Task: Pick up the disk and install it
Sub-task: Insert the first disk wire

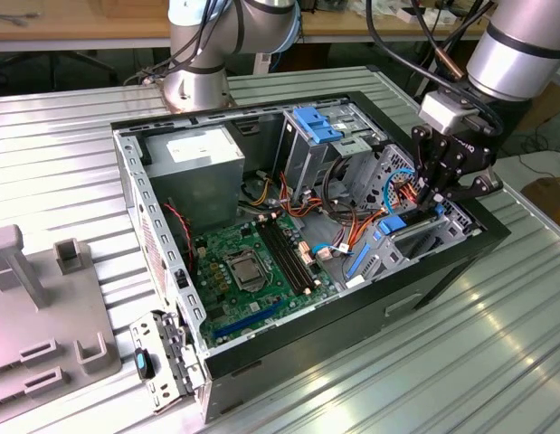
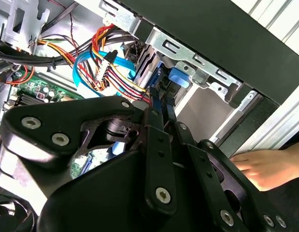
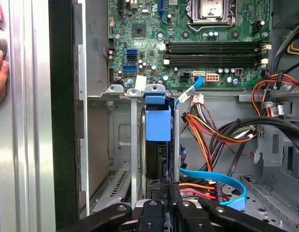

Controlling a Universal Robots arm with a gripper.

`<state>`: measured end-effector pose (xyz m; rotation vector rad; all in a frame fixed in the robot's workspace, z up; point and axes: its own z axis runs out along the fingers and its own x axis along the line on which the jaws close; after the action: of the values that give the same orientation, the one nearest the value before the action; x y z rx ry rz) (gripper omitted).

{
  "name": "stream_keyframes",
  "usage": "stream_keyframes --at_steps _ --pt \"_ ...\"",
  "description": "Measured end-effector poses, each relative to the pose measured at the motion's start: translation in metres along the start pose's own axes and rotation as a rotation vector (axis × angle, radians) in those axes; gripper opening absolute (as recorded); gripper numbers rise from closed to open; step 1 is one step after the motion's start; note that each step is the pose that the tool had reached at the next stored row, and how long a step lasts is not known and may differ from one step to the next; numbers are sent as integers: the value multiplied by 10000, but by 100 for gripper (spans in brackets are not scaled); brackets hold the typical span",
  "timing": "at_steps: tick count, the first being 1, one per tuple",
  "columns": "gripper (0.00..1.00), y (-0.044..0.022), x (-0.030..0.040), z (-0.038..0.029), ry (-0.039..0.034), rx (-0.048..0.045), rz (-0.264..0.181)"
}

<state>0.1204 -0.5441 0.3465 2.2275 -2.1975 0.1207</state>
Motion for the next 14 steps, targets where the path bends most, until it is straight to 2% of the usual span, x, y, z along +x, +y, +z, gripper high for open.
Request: stream_keyframes --at_steps 14 --pt "17 2 -1 28 -28 0 2"
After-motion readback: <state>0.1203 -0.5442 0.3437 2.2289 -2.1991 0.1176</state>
